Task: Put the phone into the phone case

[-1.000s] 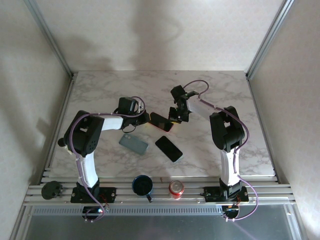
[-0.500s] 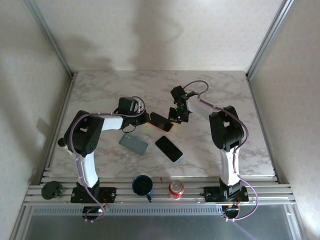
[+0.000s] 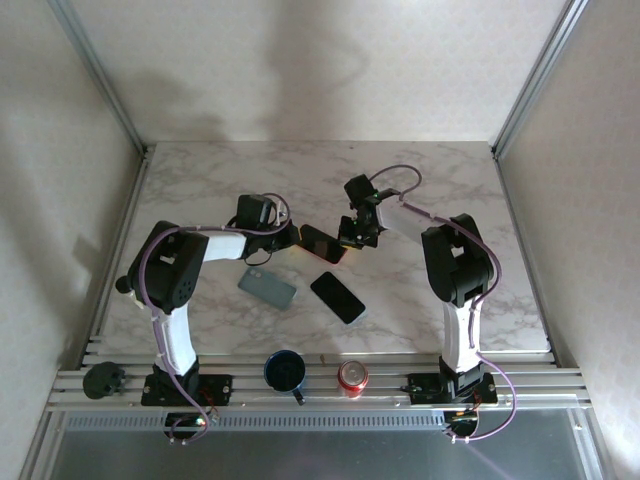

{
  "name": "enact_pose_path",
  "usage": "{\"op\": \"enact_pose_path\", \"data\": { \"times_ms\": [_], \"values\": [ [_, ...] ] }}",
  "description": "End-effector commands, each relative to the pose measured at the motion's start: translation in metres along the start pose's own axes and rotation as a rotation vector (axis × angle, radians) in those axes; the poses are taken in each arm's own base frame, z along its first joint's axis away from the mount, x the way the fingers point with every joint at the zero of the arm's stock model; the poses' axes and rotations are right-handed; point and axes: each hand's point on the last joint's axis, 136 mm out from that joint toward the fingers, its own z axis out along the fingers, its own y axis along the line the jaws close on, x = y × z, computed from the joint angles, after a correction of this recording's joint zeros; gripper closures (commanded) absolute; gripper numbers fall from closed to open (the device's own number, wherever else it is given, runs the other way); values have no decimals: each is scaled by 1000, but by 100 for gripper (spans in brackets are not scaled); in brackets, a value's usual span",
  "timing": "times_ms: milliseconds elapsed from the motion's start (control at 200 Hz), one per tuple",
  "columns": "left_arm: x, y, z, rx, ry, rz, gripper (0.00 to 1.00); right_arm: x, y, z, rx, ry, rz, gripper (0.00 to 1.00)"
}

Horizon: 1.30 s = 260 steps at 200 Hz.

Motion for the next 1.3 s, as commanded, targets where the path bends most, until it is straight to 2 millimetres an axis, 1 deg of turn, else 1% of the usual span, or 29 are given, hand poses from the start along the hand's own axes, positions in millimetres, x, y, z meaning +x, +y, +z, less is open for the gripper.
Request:
{"op": "enact_pose_path", "data": {
  "times_ms": [0,225,330,611,851,1127,1207,1297],
  "values": [
    [13,4,5,-4,23,-6,97,71,-53,50,209,236,32,100],
    [17,6,5,0,25,-2,97,83,-58,54,269,276,13,100],
    [19,4,5,10,29,-2,97,91,-58,59,285,303,4,100],
    [19,1,2,20,21,2,97,117,-60,83,325,382,-11,100],
    [20,2,2,22,24,-3,97,138,-69,104,339,445,4,100],
    [20,5,5,12,25,-9,97,153,-82,116,356,485,15,100],
    [19,5,7,8,22,-15,97,156,-80,118,339,486,26,100],
    [16,9,11,-16,23,-20,97,154,-67,116,276,475,57,100]
  ]
}}
